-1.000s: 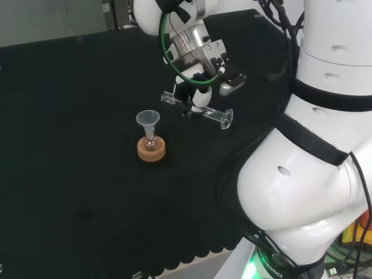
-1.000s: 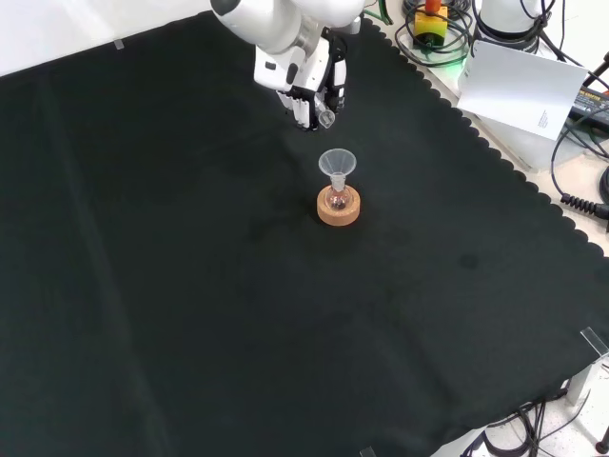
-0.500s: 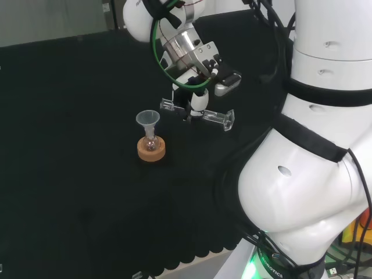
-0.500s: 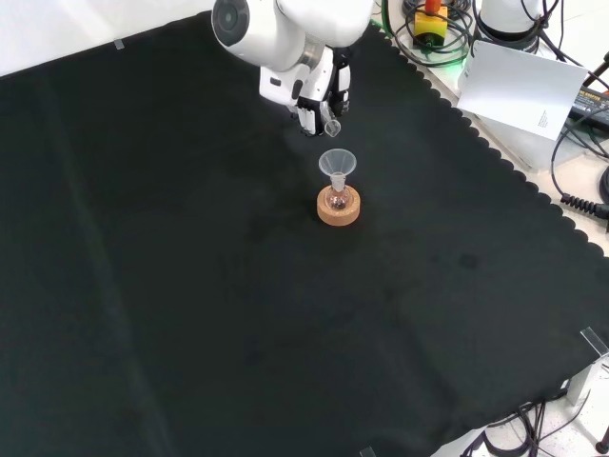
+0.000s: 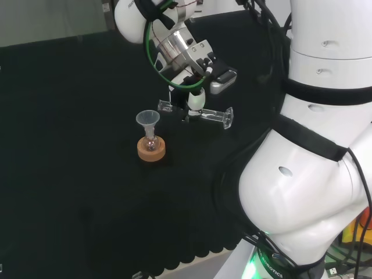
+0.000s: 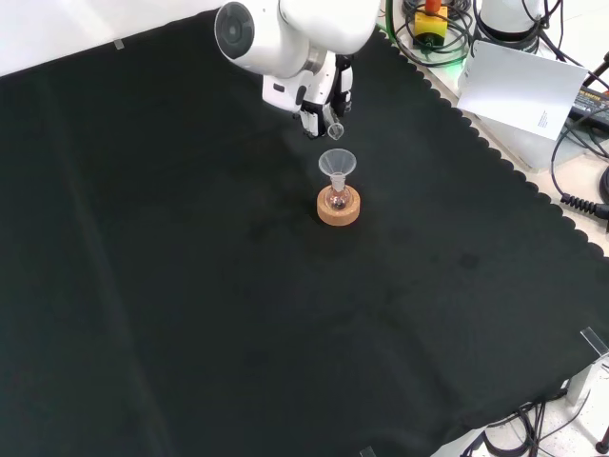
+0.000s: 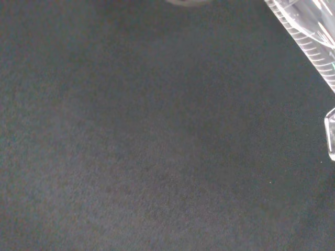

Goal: Pour the water from the graduated cylinder into the round-bottom flask.

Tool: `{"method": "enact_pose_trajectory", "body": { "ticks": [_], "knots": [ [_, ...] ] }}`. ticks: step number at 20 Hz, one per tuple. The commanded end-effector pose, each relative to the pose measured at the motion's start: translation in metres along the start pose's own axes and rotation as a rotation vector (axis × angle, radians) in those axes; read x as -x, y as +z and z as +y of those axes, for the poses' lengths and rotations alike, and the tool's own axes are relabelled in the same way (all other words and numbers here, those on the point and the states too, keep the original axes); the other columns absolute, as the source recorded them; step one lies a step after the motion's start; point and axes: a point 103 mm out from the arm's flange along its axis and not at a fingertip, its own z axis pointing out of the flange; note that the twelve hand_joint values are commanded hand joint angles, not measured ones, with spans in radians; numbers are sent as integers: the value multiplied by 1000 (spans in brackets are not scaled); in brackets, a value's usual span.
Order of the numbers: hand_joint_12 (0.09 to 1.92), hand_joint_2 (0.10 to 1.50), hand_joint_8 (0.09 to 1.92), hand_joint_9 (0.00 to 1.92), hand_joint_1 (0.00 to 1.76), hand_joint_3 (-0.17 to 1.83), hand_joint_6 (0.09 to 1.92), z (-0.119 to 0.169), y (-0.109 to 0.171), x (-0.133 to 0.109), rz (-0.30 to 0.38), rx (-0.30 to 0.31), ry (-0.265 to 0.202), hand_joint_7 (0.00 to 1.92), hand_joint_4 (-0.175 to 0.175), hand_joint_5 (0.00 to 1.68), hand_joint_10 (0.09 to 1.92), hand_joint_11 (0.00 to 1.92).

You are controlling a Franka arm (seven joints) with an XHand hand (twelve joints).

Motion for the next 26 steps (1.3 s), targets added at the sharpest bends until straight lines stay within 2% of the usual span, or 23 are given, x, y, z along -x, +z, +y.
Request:
{"method": "enact_pose_trajectory", "body": {
  "ticks": [1, 9, 26],
  "knots": [
    [789, 1132, 1053, 1396, 1257, -2, 1064, 2, -5, -8, -15, -29, -1, 970, -175, 931, 227, 1208],
    [785, 1130, 1048, 1403, 1257, -2, 1059, 6, -6, -10, -19, -97, 21, 974, -175, 934, 223, 1211],
    [777, 1128, 1042, 1413, 1258, -1, 1054, 2, -15, -15, -58, -172, 78, 978, -175, 937, 212, 1215]
  ]
}}
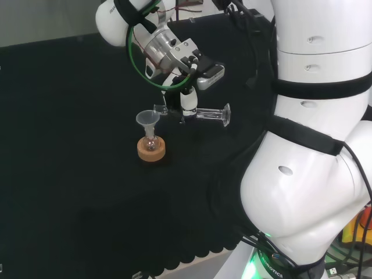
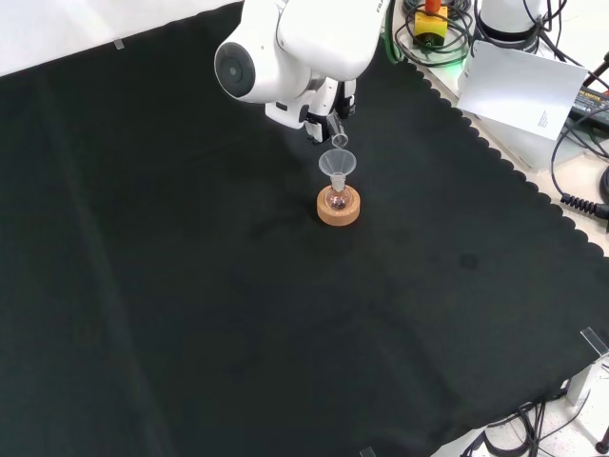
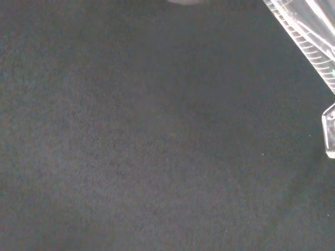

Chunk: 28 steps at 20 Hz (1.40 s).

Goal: Pour the water from the graduated cylinder into the round-bottom flask.

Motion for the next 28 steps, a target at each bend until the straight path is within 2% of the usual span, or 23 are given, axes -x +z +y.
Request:
{"method": "enact_pose_trajectory", "body": {
  "ticks": [1, 16, 28],
  "knots": [
    [777, 1128, 1042, 1413, 1258, -1, 1053, -1, -2, -1, -13, -25, 24, 978, -175, 937, 211, 1215],
    [772, 1127, 1042, 1417, 1258, 0, 1054, -1, -13, -13, -39, -99, 64, 978, -175, 937, 202, 1217],
    [769, 1128, 1046, 1420, 1258, 0, 1057, -5, -18, -14, -44, -116, 82, 976, -175, 935, 196, 1219]
  ]
}}
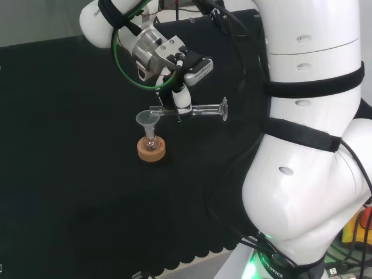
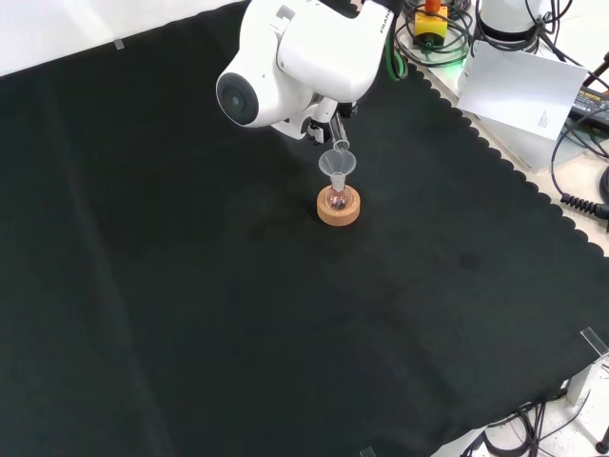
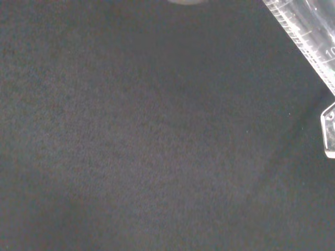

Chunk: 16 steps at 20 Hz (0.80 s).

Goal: Pour the water from the graduated cylinder into the round-bottom flask.

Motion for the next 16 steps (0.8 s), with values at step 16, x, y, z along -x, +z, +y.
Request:
{"method": "enact_pose_trajectory", "body": {
  "ticks": [16],
  "knots": [
    [766, 1130, 1050, 1423, 1257, 0, 1061, -1, -5, -6, -23, -49, 33, 973, -175, 932, 188, 1224]
  ]
}}
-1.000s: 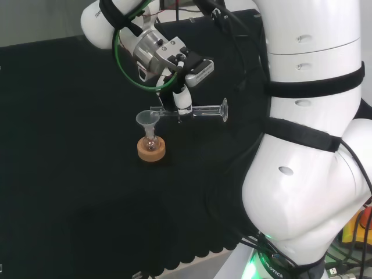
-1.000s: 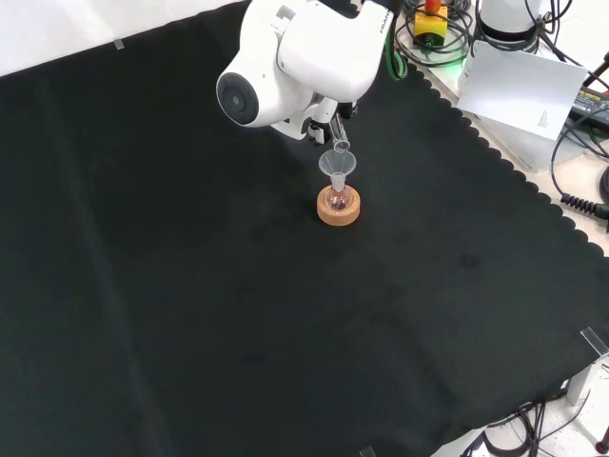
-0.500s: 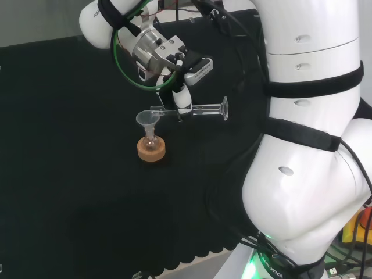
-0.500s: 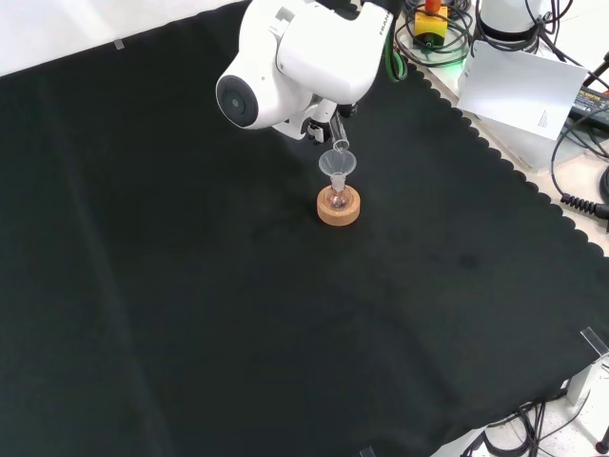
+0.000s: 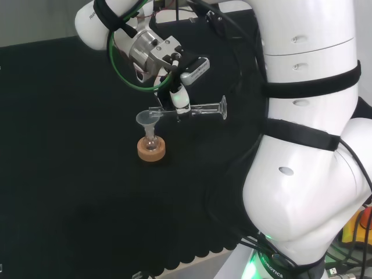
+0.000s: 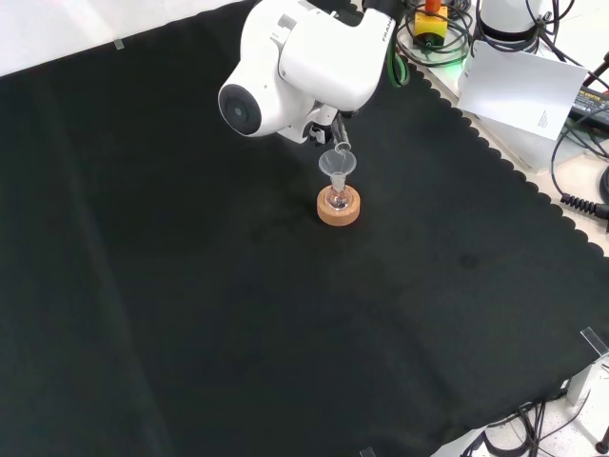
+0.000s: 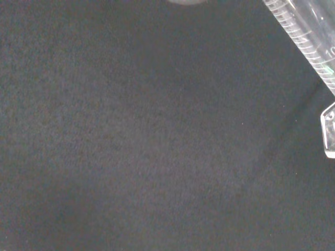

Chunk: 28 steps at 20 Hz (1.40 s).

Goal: Pour the water from the graduated cylinder into the round-bottom flask.

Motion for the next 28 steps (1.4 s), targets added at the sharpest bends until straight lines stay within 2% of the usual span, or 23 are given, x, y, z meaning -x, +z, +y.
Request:
{"method": "enact_pose_trajectory", "body": {
  "ticks": [1, 11, 24, 28],
  "knots": [
    [766, 1130, 1050, 1423, 1257, 0, 1061, -1, -2, -2, -4, -13, 12, 973, -175, 932, 188, 1224],
    [765, 1130, 1052, 1426, 1257, 0, 1063, -2, -2, 0, -11, -55, 31, 972, -175, 931, 185, 1232],
    [761, 1131, 1054, 1430, 1257, 0, 1065, -6, -4, -1, -17, -58, 38, 971, -175, 930, 181, 1236],
    [760, 1131, 1054, 1431, 1257, 0, 1065, -5, -3, -2, -24, -81, 40, 971, -175, 929, 180, 1236]
  ]
}}
